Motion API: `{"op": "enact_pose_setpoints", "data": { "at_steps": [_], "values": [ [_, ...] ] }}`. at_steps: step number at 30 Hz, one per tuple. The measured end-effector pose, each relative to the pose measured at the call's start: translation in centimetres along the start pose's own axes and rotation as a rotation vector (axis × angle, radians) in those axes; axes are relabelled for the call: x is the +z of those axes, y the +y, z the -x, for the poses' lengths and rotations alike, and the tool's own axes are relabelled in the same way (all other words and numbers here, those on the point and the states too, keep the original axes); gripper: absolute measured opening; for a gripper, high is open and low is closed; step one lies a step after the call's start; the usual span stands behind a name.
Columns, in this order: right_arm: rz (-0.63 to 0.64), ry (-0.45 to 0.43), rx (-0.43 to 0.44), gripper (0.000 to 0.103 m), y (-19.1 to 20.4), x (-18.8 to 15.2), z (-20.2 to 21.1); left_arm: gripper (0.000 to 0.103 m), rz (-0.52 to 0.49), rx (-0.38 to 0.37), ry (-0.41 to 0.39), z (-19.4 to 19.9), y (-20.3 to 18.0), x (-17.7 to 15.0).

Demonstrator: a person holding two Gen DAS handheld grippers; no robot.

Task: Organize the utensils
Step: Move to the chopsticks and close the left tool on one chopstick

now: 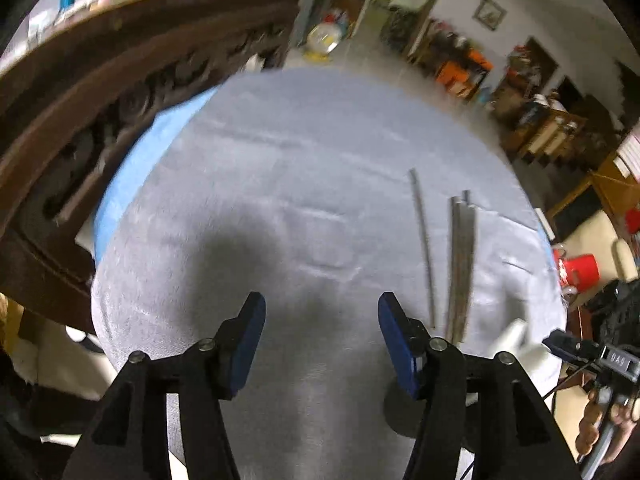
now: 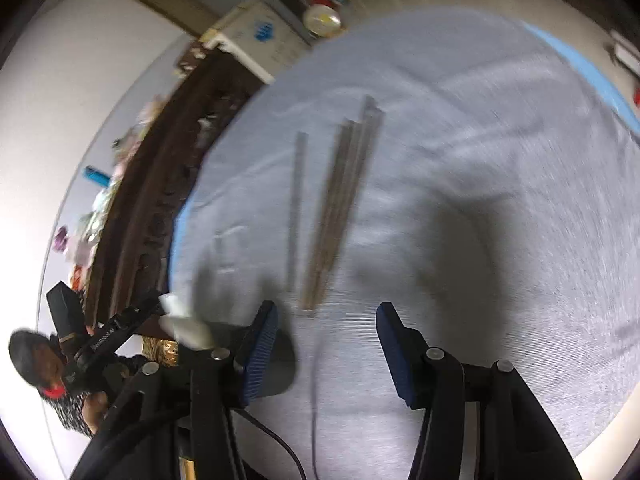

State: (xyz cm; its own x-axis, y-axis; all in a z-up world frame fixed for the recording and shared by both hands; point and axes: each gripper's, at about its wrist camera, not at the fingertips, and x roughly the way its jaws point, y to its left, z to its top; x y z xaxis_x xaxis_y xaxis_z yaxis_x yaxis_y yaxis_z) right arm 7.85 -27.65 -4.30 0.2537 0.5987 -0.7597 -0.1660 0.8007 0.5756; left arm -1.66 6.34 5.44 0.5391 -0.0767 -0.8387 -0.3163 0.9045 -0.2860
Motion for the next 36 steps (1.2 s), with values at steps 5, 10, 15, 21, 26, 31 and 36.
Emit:
{"op": "enact_pose_setpoints", "data": {
  "at_steps": [5,10,15,21,26,31,36],
  "values": [
    [-0.064,0.072,-0.044,0.045,-3.1,2.6,-2.9,0.059,-0.005,0.028,0.102,-3.7,0.2,0.5],
    [-0.051,0.118,-0.090,0.036,-2.7,7.5,-5.9,0.059,-0.048,0.019,0.164,-6.1,-0.9,1.3],
    [-0.024,0.170,-0.167,0.035,-1.5,12.5,-9.7,0.059,-0.067,0.020,0.187,-7.5,-1.5,2.7],
    [-0.014,0.209,-0.261,0.034,-0.4,16.0,-13.2,0.059,-0.080,0.025,0.194,-8.5,-1.9,3.9],
    [0.001,0.228,-0.312,0.034,1.0,17.1,-14.9,0.059,-0.090,0.013,0.218,-9.5,-2.3,4.7],
    [0.061,0.259,-0.384,0.018,2.8,17.5,-16.2,0.059,-0.115,0.013,0.226,-10.1,-3.0,5.7],
    [0.174,0.294,-0.445,0.015,5.1,17.2,-17.2,0.059,-0.140,0.011,0.227,-10.3,-3.7,6.5]
  ]
}}
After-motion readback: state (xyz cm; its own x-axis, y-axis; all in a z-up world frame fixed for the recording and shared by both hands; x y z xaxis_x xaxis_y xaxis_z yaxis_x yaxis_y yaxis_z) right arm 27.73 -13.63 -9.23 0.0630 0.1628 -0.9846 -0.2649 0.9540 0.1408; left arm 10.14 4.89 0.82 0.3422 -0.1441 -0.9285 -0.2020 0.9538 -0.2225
